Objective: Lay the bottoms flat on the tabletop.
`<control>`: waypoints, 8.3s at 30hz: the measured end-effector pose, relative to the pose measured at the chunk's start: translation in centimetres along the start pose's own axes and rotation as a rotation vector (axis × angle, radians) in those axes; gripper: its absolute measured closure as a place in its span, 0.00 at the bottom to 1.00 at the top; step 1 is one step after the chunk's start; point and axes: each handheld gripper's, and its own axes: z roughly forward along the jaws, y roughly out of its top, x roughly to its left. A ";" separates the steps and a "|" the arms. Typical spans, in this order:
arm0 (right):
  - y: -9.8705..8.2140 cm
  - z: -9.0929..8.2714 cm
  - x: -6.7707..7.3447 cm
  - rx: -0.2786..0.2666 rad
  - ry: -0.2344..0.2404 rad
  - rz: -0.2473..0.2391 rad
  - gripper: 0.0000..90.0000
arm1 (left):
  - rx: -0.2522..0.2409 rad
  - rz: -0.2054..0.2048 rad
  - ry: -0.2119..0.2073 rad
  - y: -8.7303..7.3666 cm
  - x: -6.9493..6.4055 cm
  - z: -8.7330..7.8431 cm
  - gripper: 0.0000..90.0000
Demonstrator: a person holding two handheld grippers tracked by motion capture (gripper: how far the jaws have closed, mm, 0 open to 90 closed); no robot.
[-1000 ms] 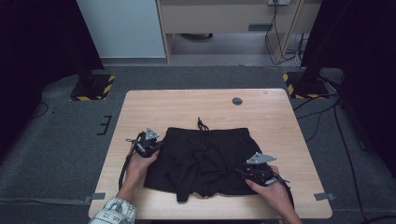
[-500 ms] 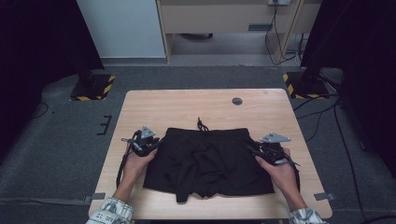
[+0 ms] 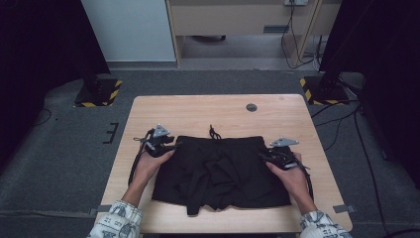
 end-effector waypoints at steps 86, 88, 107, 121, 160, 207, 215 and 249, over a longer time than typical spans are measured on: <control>0.2 2.0 -2.1 0.002 -0.018 0.042 0.57 | -0.015 -0.017 0.013 -2.7 1.4 -0.4 0.57; 0.2 1.9 -2.1 0.005 -0.016 0.040 0.57 | -0.048 -0.029 0.023 -2.6 1.9 -1.0 0.60; 0.2 2.0 -2.2 0.007 -0.008 0.032 0.57 | -0.022 -0.046 0.008 -1.1 1.9 2.8 0.56; 0.0 1.8 -2.1 0.006 -0.006 0.027 0.57 | 0.056 0.004 0.022 -2.9 1.6 1.7 0.44; 8.4 -7.6 -1.3 -0.289 0.083 -0.005 0.99 | -0.198 0.110 0.047 6.7 -0.7 -9.5 0.99; 16.6 -14.0 -2.9 -0.394 0.027 -0.034 0.99 | -0.247 0.077 0.112 15.4 0.7 -12.6 0.98; 18.3 -15.1 -3.7 -0.438 0.032 -0.012 0.99 | -0.276 0.063 0.107 17.1 1.2 -13.2 0.99; 21.1 -0.2 -11.6 -0.237 0.028 0.179 0.95 | -0.108 -0.047 0.129 21.3 7.6 0.1 0.98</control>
